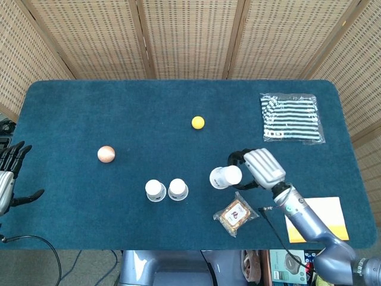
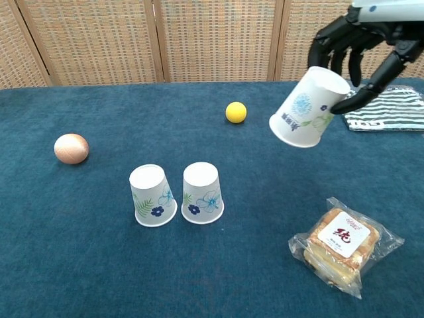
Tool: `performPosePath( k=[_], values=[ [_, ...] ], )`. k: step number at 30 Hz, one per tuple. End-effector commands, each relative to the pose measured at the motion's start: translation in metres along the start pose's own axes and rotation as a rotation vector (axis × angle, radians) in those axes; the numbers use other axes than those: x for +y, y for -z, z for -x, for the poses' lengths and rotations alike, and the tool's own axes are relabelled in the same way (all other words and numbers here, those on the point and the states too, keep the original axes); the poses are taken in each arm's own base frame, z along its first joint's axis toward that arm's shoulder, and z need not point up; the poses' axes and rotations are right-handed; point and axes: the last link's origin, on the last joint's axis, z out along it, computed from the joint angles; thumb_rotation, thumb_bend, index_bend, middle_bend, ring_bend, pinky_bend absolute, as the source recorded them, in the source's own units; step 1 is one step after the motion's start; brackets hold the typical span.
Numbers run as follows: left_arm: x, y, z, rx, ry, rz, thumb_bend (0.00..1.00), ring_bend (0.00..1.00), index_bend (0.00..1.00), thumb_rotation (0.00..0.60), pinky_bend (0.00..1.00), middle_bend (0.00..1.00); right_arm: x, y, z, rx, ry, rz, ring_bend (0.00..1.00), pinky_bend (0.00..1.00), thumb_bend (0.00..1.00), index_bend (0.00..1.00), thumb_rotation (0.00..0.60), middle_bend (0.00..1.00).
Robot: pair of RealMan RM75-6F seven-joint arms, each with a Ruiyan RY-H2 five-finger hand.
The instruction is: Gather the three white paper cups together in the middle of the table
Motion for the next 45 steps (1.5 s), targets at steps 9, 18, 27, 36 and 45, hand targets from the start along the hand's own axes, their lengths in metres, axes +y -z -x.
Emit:
performPosePath(
  k=[9,18,27,36,45],
  values=[
    [-0.003,0.0,0.001,-0.01,0.01,-0.002,0.18,0.0,0.0,0.6,0.0,0.0,-0.102,-0.065,0.038,-0.082,0.118,-0.127,0.48,0.57,0.35,0.5,0.6,0.58],
    [-0.008,-0.003,-0.001,-0.019,0.021,-0.012,0.18,0.0,0.0,0.6,0.0,0.0,-0.133,-0.088,0.056,-0.083,0.133,-0.096,0.48,0.57,0.35,0.5,0.6,0.58],
    [-0.009,-0.002,-0.003,-0.01,0.022,-0.014,0.18,0.0,0.0,0.6,0.0,0.0,-0.137,-0.096,0.067,-0.09,0.179,-0.058,0.48,0.57,0.35,0.5,0.6,0.58],
    [-0.009,-0.003,-0.002,-0.017,0.026,-0.014,0.18,0.0,0.0,0.6,0.0,0.0,-0.144,-0.098,0.071,-0.101,0.179,-0.042,0.48,0.57,0.35,0.5,0.6,0.58],
    [-0.009,-0.003,-0.003,-0.016,0.031,-0.016,0.18,0.0,0.0,0.6,0.0,0.0,-0.145,-0.099,0.073,-0.107,0.18,-0.031,0.48,0.57,0.35,0.49,0.6,0.56]
  ],
)
